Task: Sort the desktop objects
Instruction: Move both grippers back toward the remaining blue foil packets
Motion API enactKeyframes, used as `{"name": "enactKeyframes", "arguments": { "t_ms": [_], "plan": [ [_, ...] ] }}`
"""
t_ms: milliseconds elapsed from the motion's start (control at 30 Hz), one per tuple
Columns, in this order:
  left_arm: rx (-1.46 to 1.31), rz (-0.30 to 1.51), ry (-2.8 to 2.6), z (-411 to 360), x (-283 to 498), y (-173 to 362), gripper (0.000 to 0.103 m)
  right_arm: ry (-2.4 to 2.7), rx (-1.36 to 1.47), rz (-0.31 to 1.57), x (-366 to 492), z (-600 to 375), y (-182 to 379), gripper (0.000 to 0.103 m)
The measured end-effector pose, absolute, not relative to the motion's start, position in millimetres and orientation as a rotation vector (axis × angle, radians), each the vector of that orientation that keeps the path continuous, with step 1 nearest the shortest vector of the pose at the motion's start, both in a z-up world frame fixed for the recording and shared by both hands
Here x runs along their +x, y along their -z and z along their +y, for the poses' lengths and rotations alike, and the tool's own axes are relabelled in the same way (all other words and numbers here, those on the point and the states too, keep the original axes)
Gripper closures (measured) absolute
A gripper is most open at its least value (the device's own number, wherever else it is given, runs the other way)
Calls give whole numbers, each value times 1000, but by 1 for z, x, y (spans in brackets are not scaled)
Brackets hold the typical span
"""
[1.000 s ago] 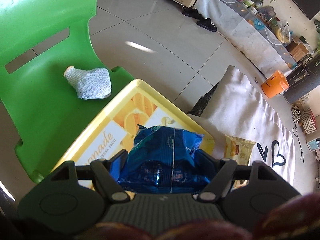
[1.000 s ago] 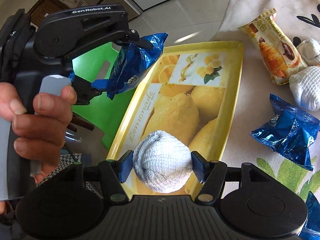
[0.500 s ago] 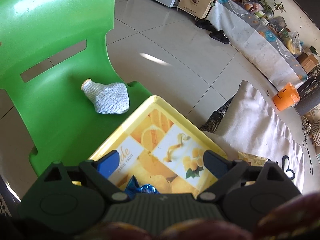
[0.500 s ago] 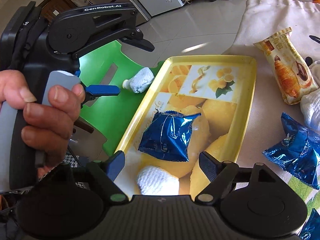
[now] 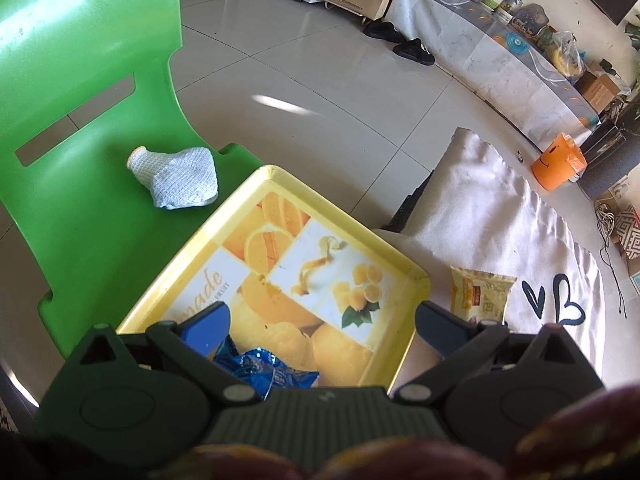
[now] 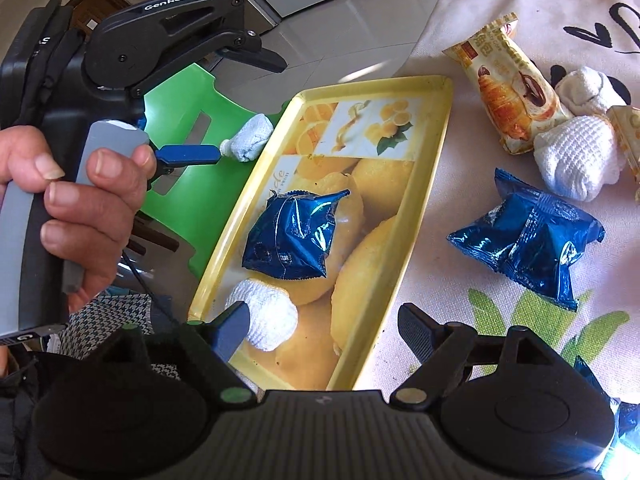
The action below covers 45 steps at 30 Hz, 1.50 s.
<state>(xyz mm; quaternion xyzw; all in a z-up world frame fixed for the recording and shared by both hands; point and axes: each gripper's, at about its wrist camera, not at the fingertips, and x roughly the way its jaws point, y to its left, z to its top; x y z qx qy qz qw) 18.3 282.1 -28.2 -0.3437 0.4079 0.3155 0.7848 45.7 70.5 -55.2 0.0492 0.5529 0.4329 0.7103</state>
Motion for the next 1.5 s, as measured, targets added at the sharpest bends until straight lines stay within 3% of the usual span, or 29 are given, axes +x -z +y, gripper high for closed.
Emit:
{"name": "enactKeyframes", "arguments": {
  "t_ms": [633,1500],
  "plan": [
    [-657,986,-537,220,53,42,1,-883,169,1359,30,-1,73,21],
    [-561,1115,-404,156,83,77,1,-871,141,1374,24,-38,73,21]
  ]
}}
